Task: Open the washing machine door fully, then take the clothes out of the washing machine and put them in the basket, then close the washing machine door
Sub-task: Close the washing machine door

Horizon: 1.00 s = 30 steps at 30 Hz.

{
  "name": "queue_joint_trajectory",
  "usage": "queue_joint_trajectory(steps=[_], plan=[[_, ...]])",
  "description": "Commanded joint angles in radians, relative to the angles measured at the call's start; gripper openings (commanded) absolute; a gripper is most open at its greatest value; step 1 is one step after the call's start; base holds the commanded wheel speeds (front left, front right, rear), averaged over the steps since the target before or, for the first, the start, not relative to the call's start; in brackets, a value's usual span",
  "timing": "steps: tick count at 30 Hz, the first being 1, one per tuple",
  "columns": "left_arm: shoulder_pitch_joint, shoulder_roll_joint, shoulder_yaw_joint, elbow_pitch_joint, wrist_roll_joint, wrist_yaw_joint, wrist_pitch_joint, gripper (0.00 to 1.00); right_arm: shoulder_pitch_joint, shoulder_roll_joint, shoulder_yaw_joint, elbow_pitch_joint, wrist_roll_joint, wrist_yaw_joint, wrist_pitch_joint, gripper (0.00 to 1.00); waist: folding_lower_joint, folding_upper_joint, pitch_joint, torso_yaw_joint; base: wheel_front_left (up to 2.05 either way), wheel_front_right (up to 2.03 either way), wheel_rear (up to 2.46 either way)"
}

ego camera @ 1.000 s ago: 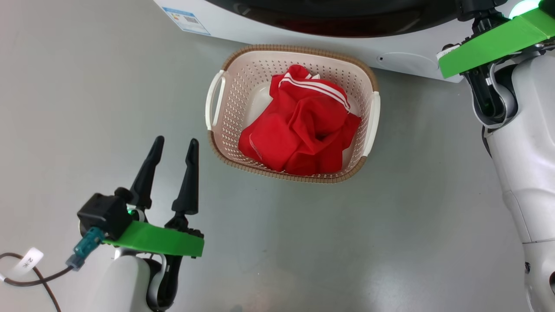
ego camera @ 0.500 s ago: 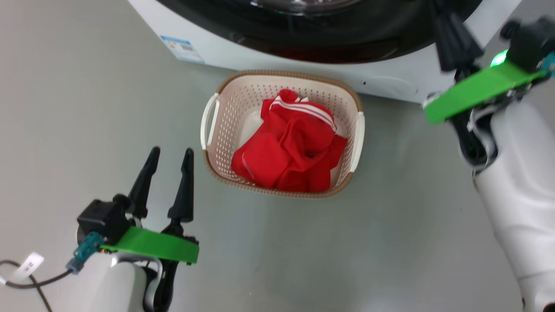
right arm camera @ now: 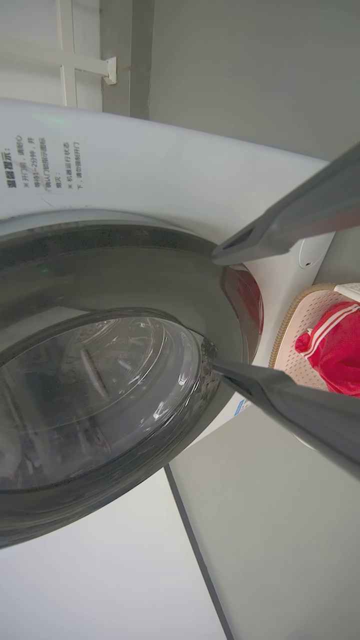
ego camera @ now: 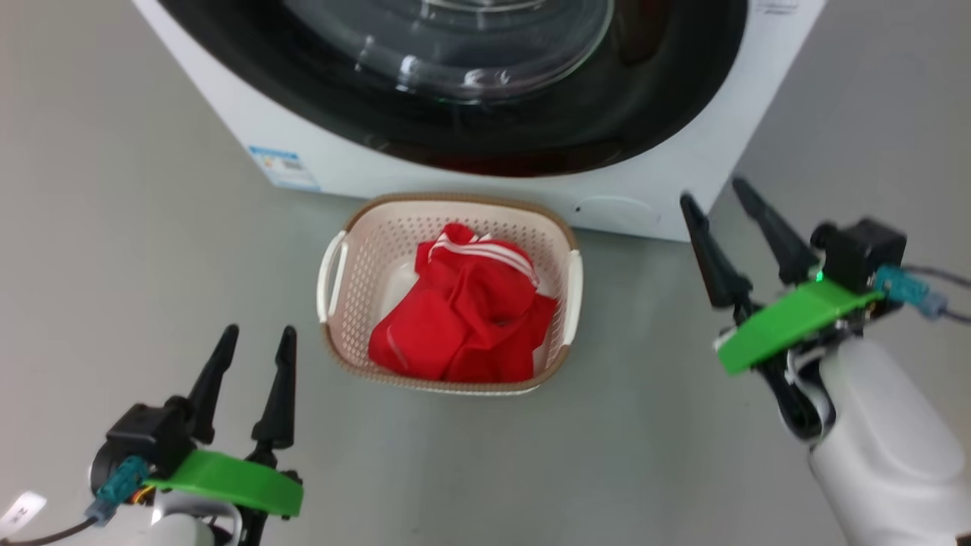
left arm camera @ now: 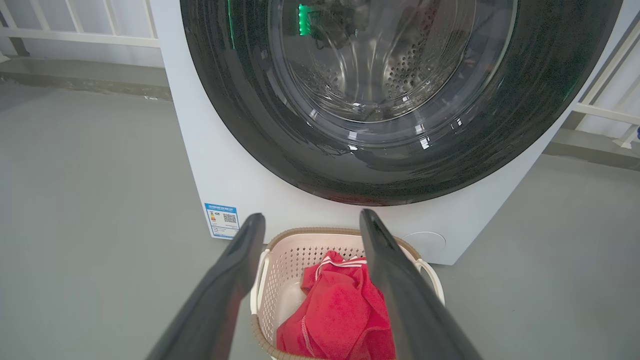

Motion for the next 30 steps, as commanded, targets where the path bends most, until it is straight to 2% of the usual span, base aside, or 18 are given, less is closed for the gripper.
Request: queue_joint_trajectory(steps=[1, 11, 30], plan=[[0.009, 0.035, 0.038, -0.015, 0.005, -0.003, -0.008, 1.0, 0.039, 0.006, 0.011, -0.027, 0.009, -0.002, -0.005, 1.0, 0.0, 0.0, -0.047, -0.044, 0.0, 0.0, 0.0], [0.088, 0.067, 0.081, -0.004, 0.0, -0.003, -0.008, 1.0, 0.208, 0.001, -0.029, -0.037, 0.012, -0.002, -0.005, 1.0, 0.0, 0.0, -0.131, -0.127, 0.0, 0.0, 0.0], [0.235, 0.066, 0.195, -0.004, 0.009, -0.003, -0.008, 1.0, 0.4, -0.016, -0.088, -0.059, 0.002, -0.002, -0.005, 1.0, 0.0, 0.0, -0.257, -0.24, 0.0, 0.0, 0.0]])
